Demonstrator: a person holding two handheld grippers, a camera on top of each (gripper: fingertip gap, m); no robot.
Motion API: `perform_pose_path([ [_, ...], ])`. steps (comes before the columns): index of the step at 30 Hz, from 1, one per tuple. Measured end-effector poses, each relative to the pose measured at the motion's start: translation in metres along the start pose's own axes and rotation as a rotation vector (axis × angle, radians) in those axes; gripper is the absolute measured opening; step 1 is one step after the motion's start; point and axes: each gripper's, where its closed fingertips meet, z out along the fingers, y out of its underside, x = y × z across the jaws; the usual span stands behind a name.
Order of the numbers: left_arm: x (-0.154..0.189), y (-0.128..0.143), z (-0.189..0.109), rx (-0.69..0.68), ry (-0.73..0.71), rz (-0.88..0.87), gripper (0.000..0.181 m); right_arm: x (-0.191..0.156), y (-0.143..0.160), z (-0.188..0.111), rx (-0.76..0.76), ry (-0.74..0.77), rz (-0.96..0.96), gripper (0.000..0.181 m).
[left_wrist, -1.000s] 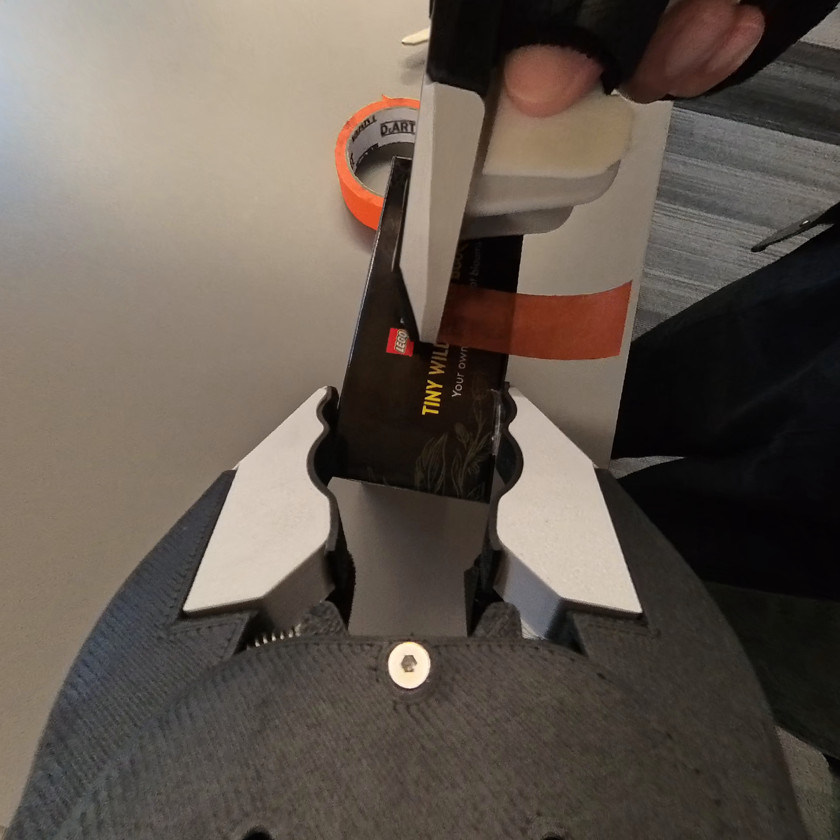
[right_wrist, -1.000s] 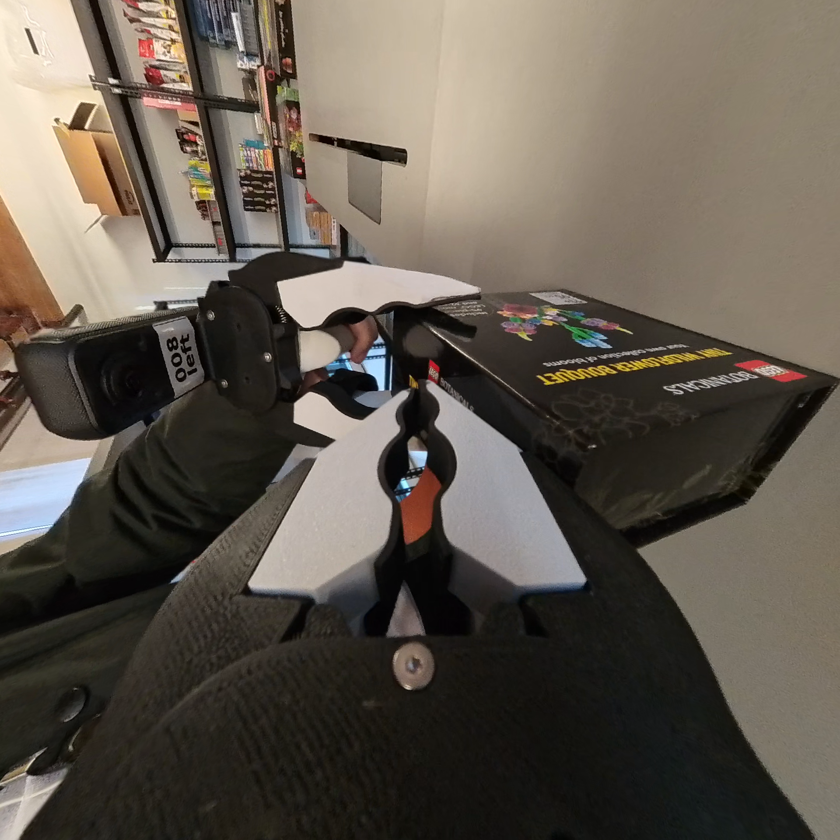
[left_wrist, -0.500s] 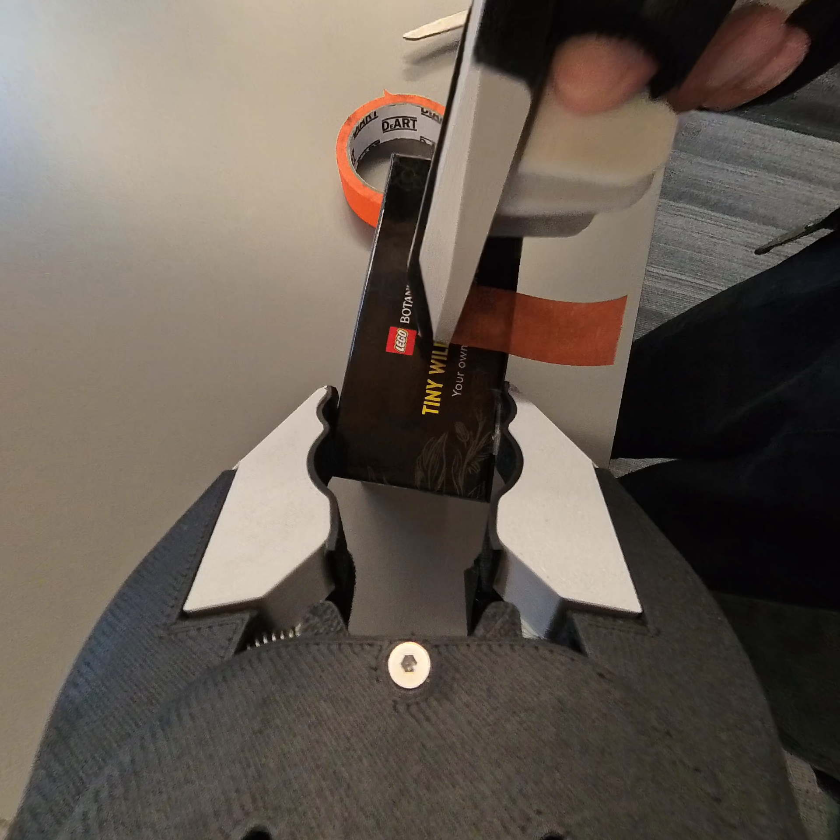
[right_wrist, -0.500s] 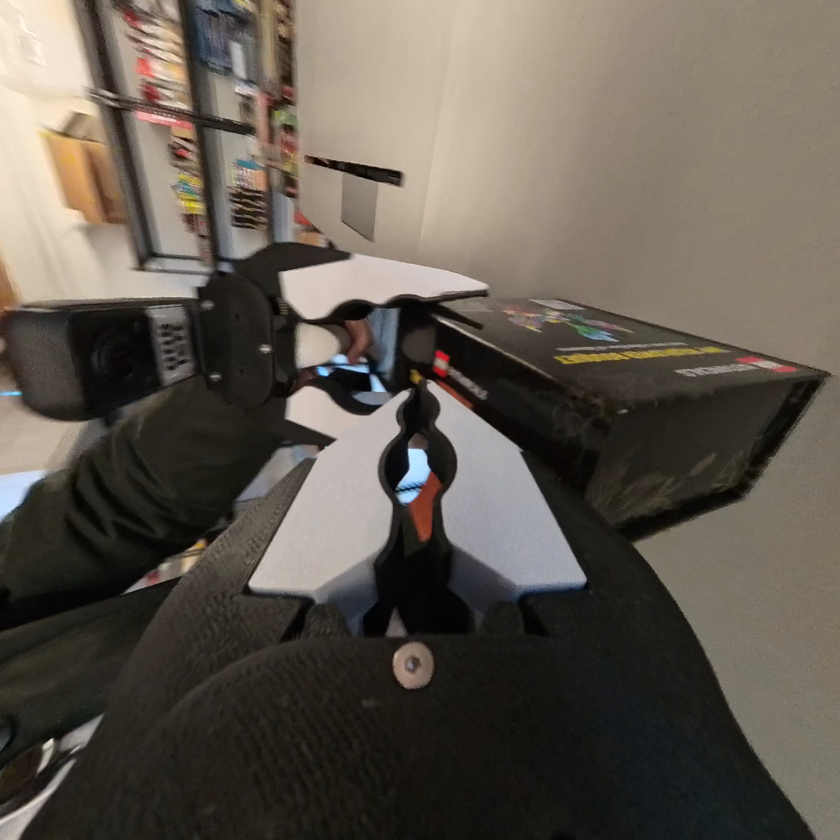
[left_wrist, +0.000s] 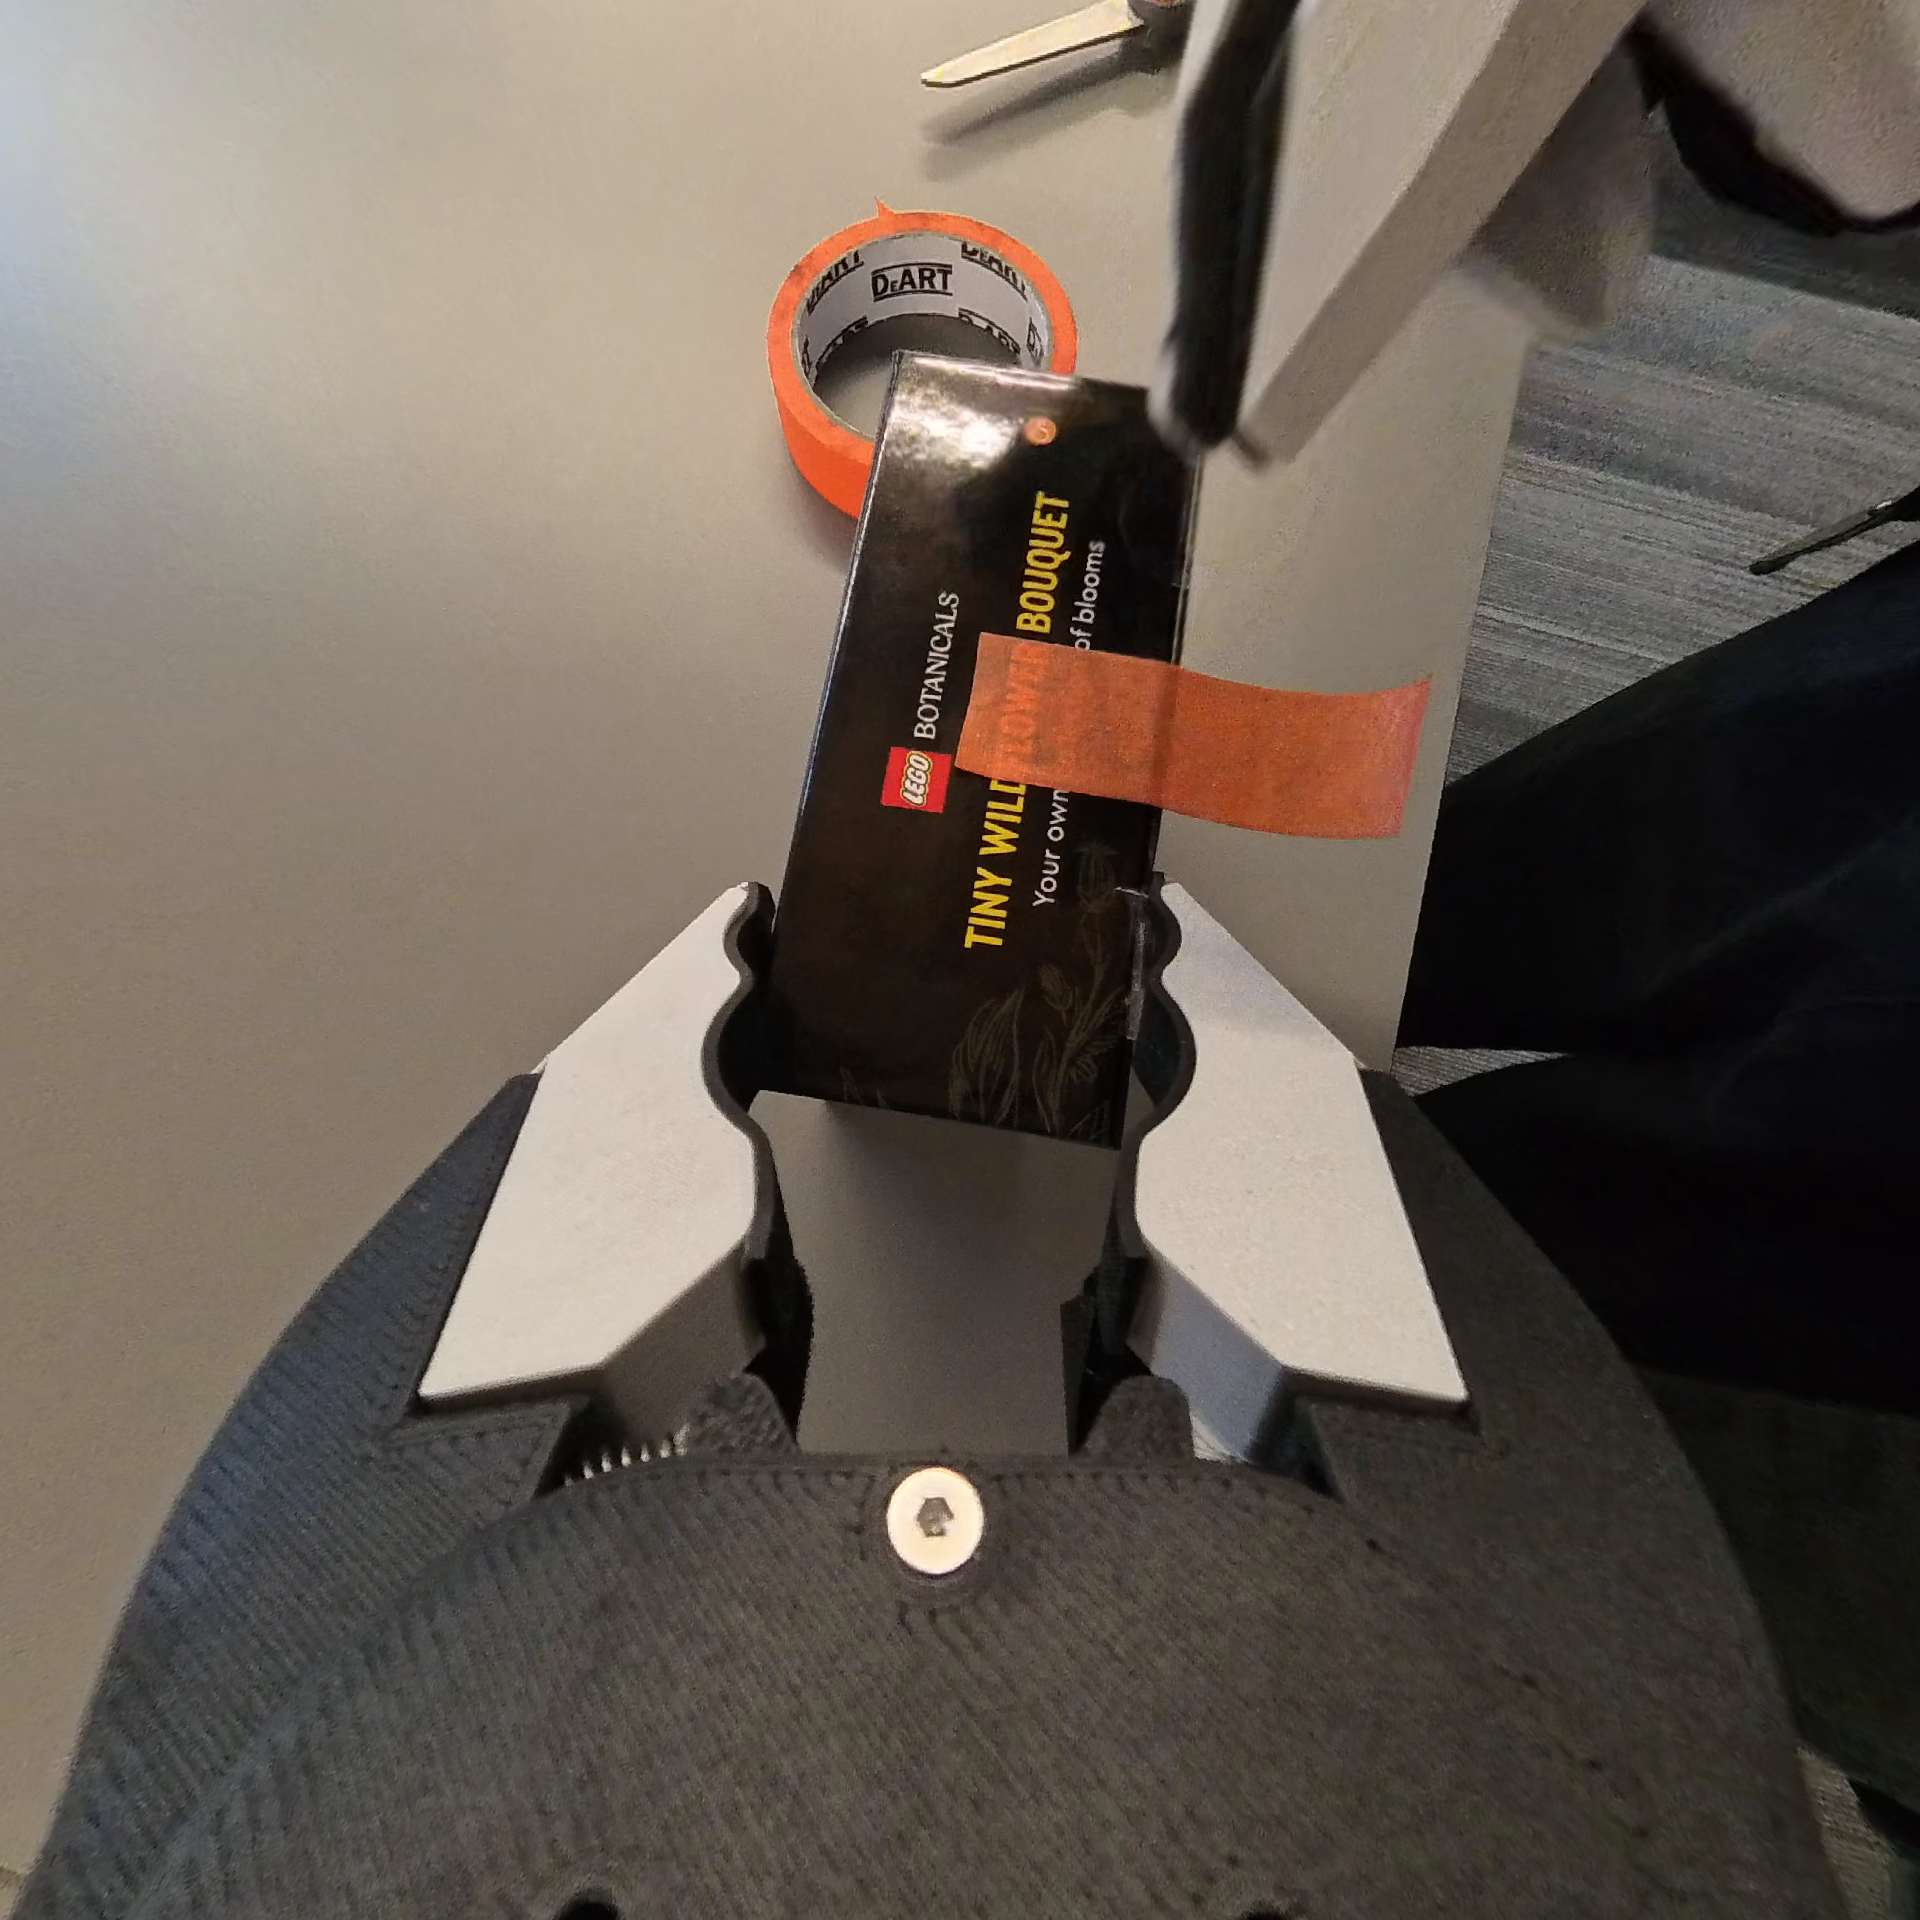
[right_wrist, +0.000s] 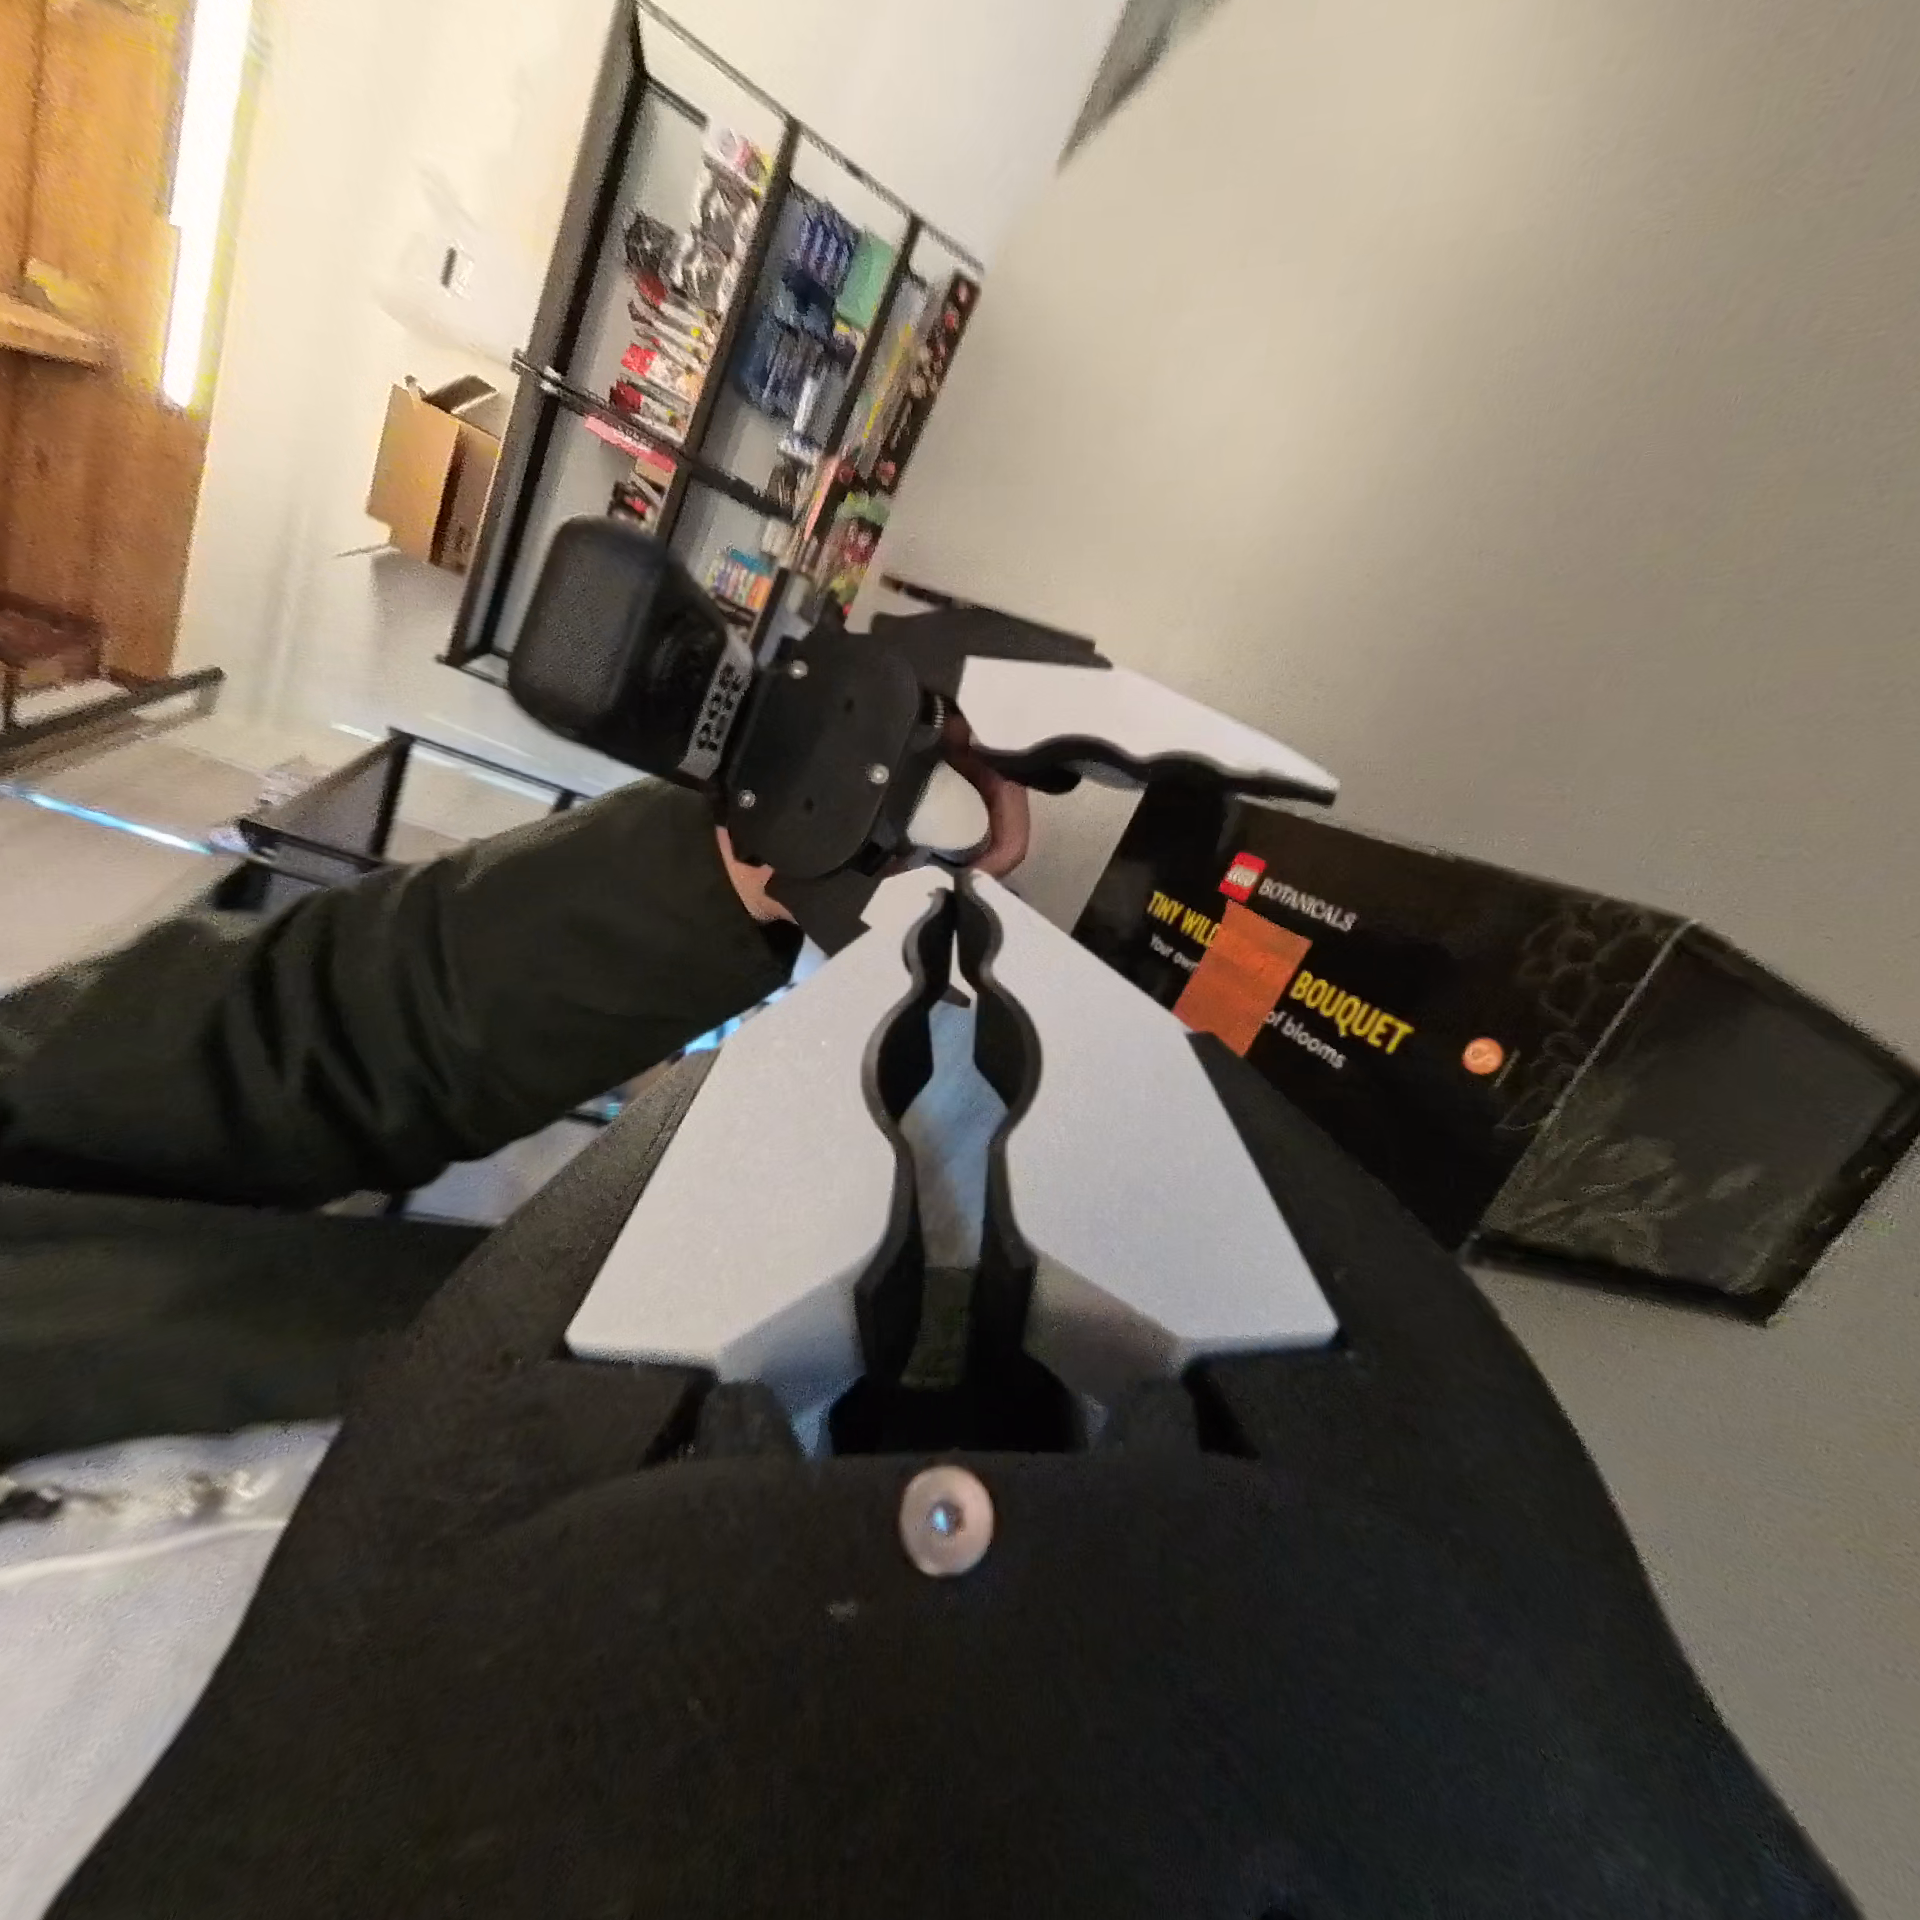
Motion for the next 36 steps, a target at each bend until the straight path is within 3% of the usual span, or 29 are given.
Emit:
perform_pose_path([
  [7,-0.001,0.000,0.000,-0.003,0.007,0.003,0.070,0.018,0.040,0.001,-0.131,-0.011,0.015,0.000],
  [13,-0.001,0.000,0.000,-0.011,0.013,0.002,0.069,0.041,0.041,0.003,-0.012,0.070,0.099,0.000],
  [20,0.000,0.001,0.000,-0.021,0.022,0.008,0.069,0.039,0.054,0.013,-0.027,0.062,0.065,0.000],
  [36,0.001,0.003,-0.002,-0.034,0.031,0.007,0.069,0.047,0.052,0.016,0.038,0.023,0.104,0.000],
])
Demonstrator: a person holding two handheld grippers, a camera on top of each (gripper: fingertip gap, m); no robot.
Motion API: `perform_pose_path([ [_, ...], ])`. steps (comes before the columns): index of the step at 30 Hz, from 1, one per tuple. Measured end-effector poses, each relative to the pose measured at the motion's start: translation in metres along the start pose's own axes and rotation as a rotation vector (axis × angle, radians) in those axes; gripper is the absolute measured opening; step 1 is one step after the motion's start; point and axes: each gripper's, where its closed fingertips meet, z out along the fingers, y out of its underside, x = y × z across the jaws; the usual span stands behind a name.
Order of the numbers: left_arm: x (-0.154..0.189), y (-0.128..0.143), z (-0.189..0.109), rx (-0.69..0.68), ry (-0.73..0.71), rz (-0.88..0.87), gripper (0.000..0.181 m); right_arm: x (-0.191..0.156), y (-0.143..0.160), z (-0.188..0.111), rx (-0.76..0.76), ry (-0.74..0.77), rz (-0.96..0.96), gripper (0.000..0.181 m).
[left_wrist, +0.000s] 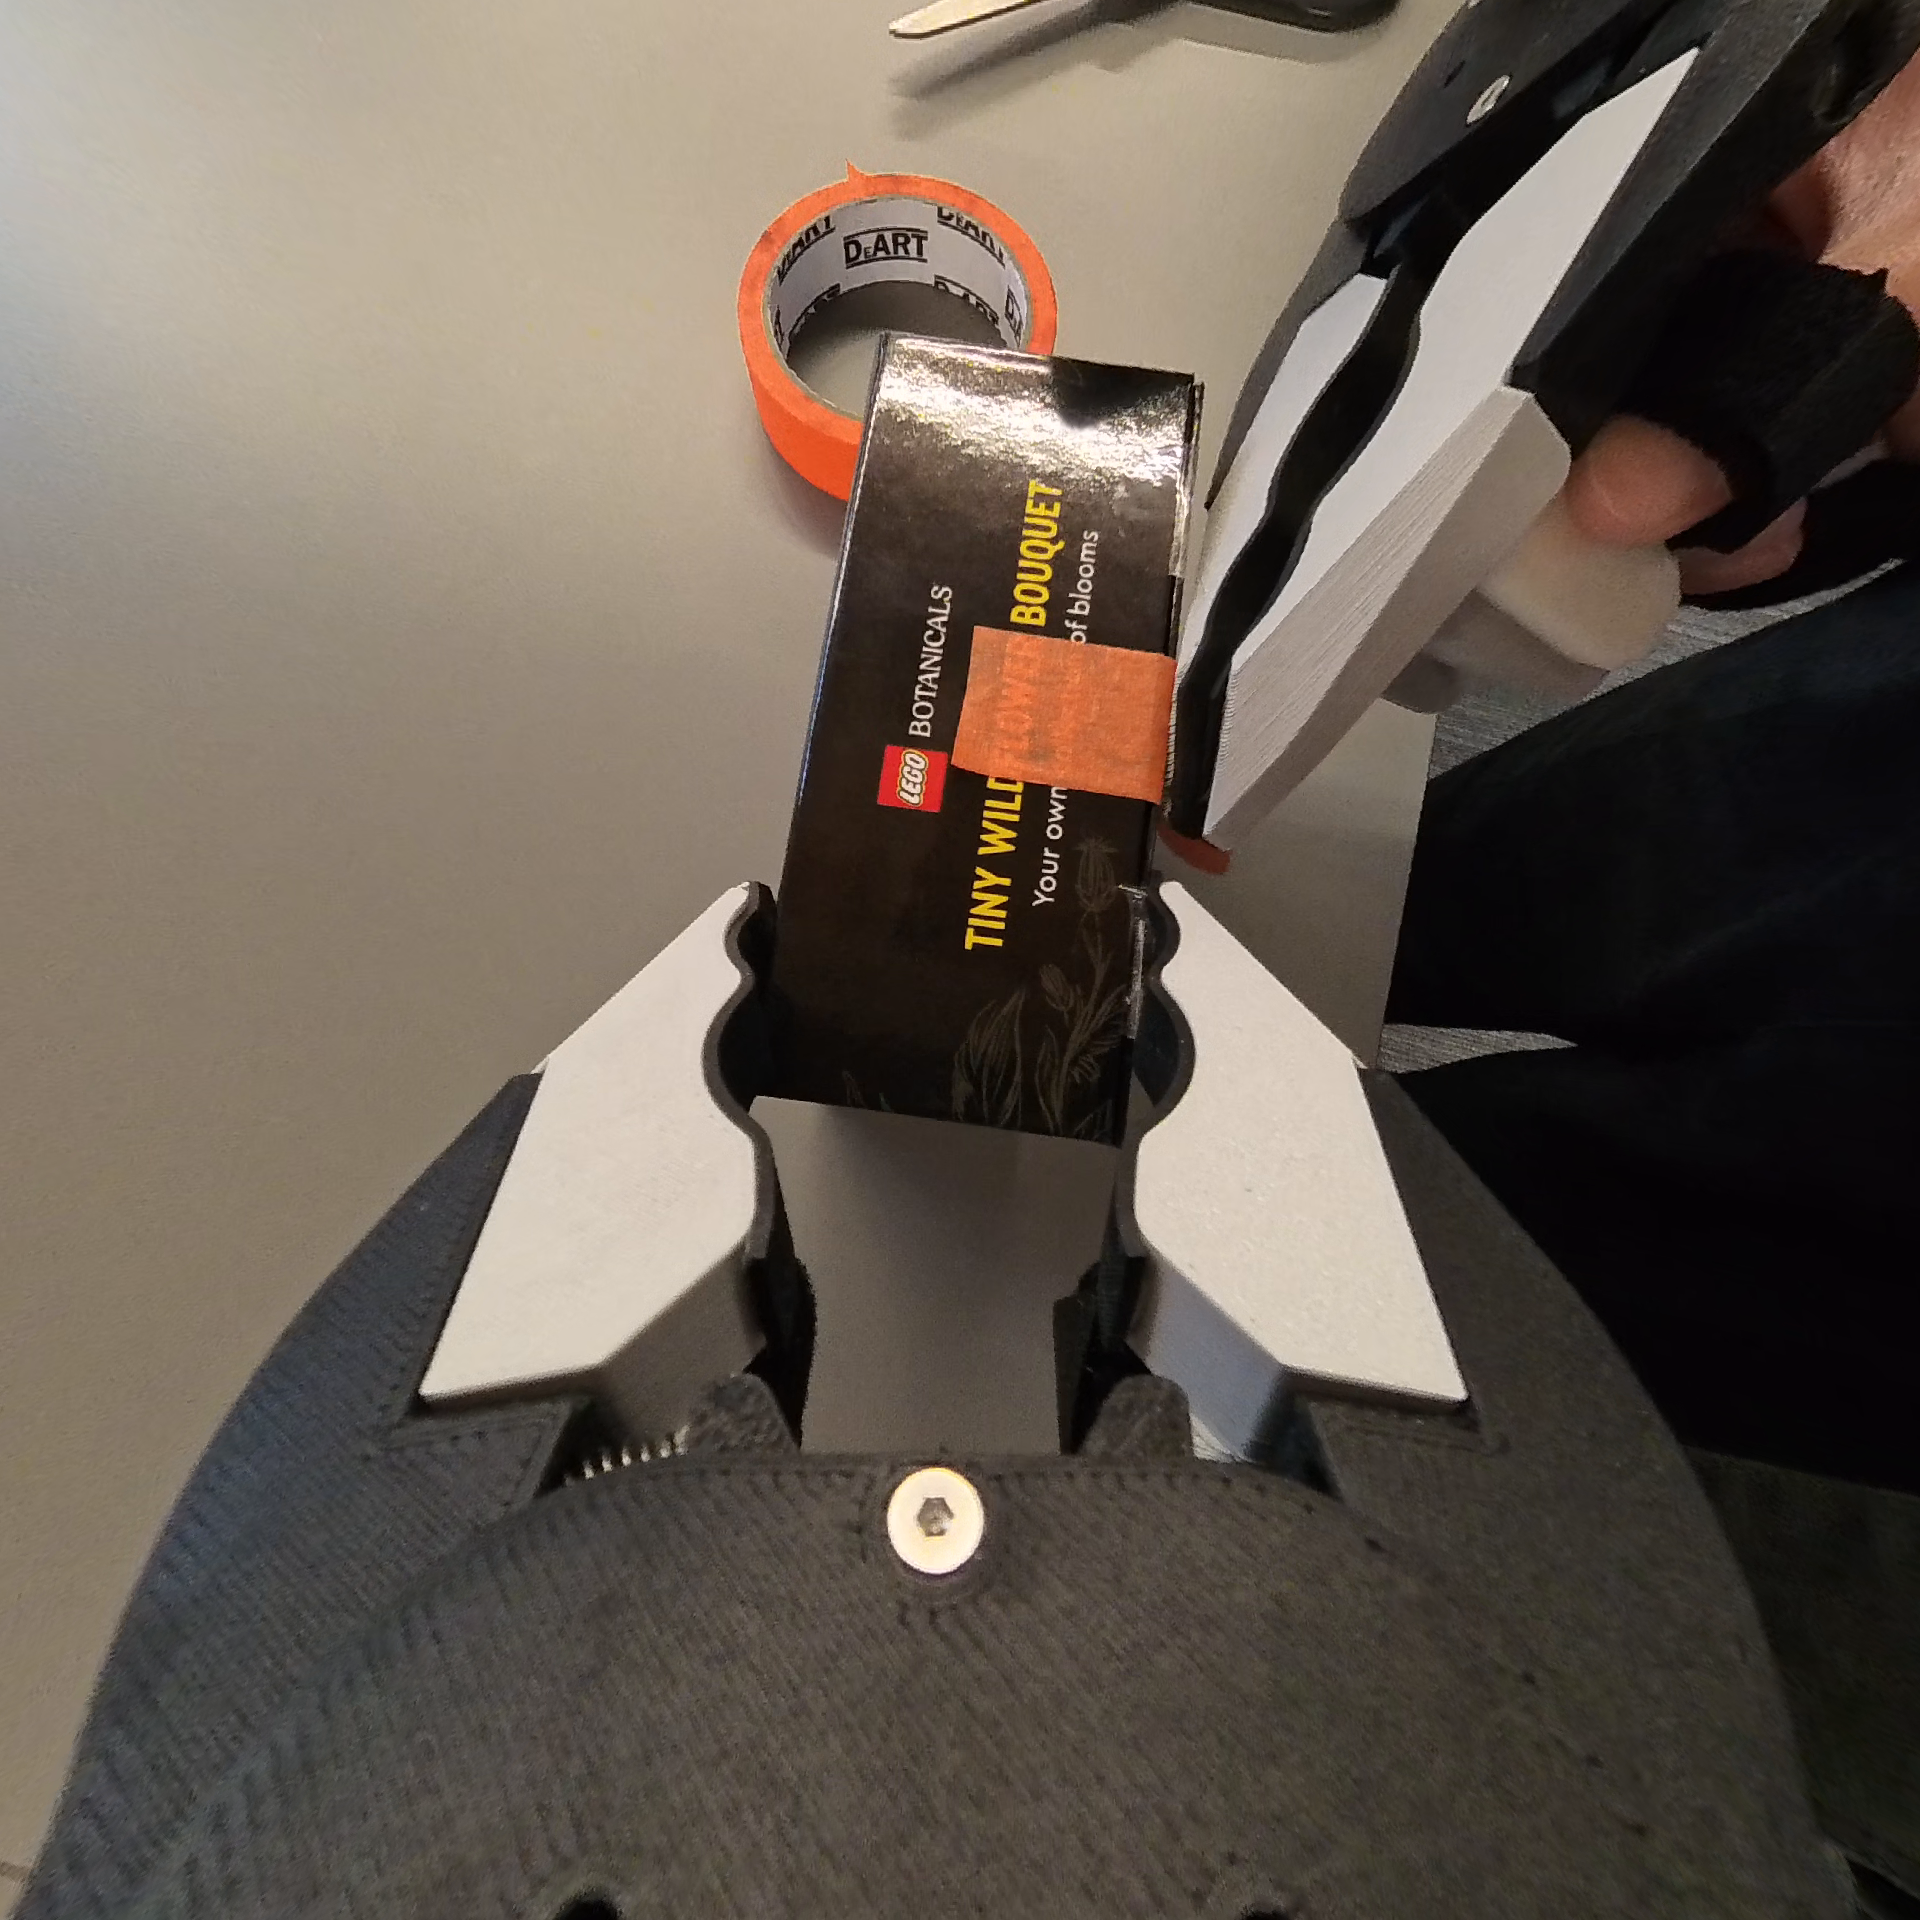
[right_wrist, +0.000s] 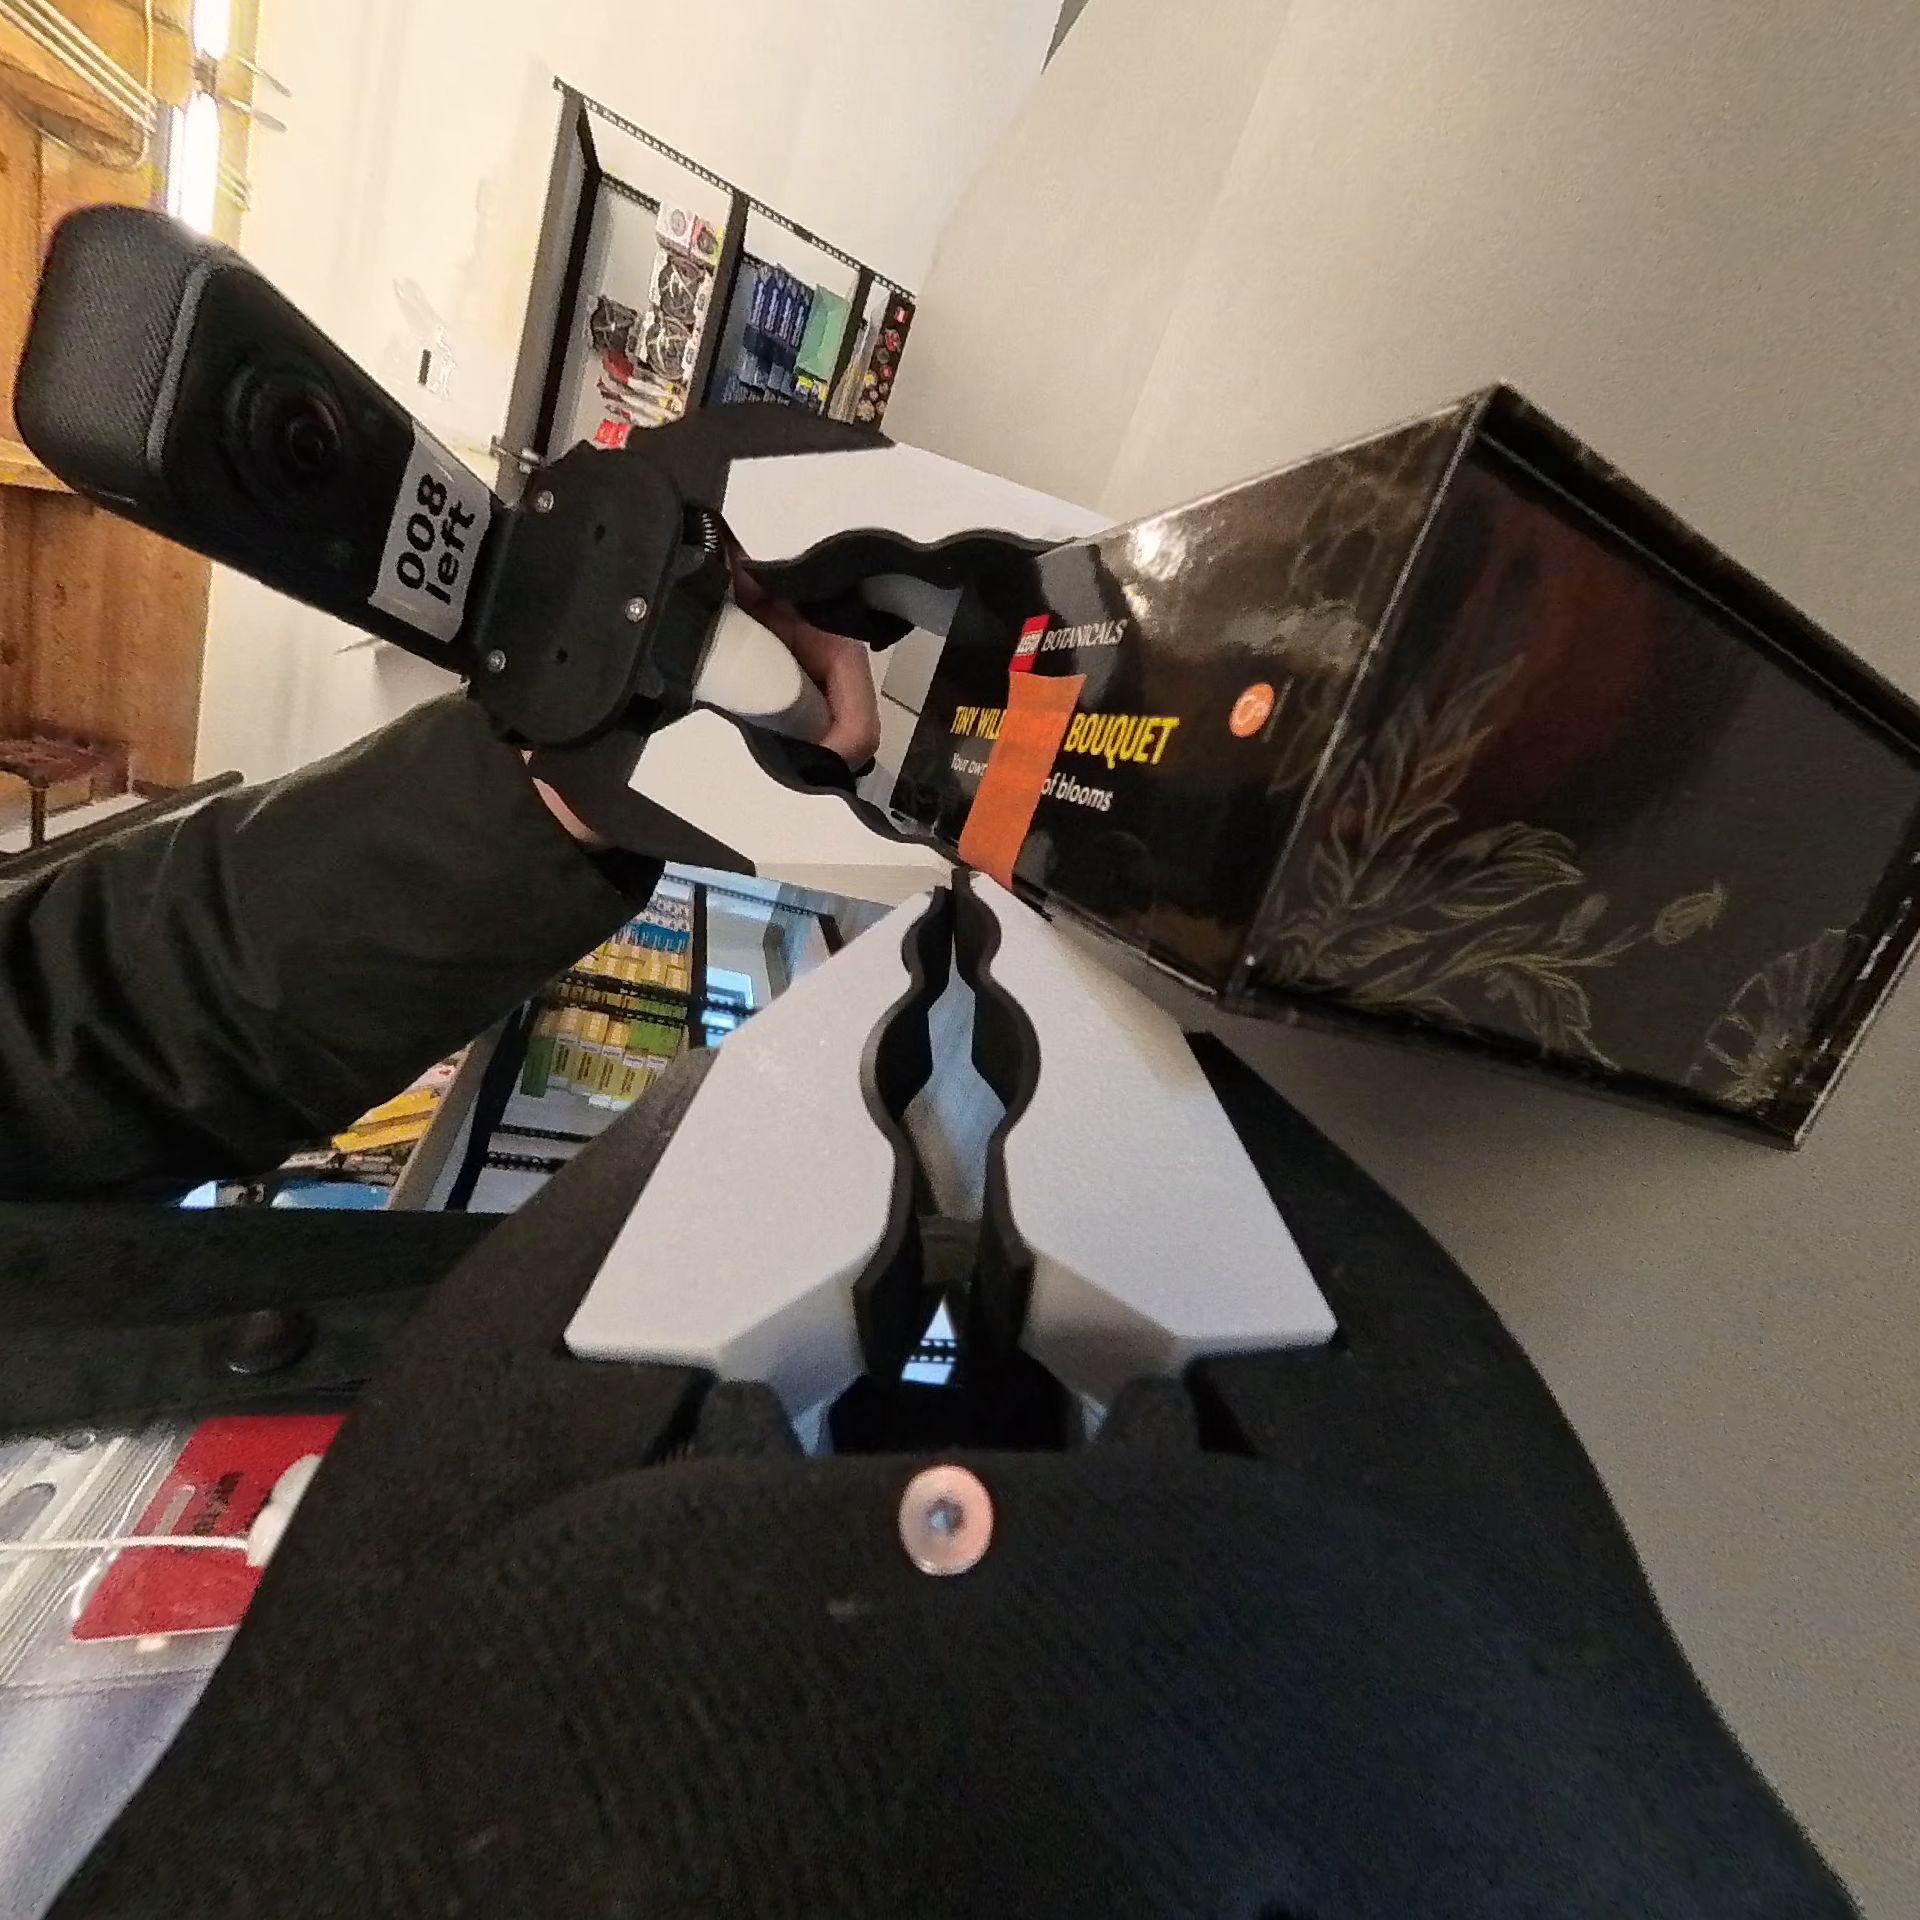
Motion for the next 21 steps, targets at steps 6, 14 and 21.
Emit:
perform_pose_path([
  [6,0.001,0.001,-0.001,-0.011,0.003,-0.001,0.069,0.001,0.001,0.000,-0.004,-0.002,-0.023,0.000],
  [14,0.001,0.002,-0.002,-0.021,0.006,-0.004,0.069,0.012,0.003,0.001,0.041,0.033,0.010,0.000],
  [21,0.002,0.003,-0.002,-0.026,0.008,-0.010,0.069,0.020,0.005,0.002,0.043,0.061,0.010,0.000],
])
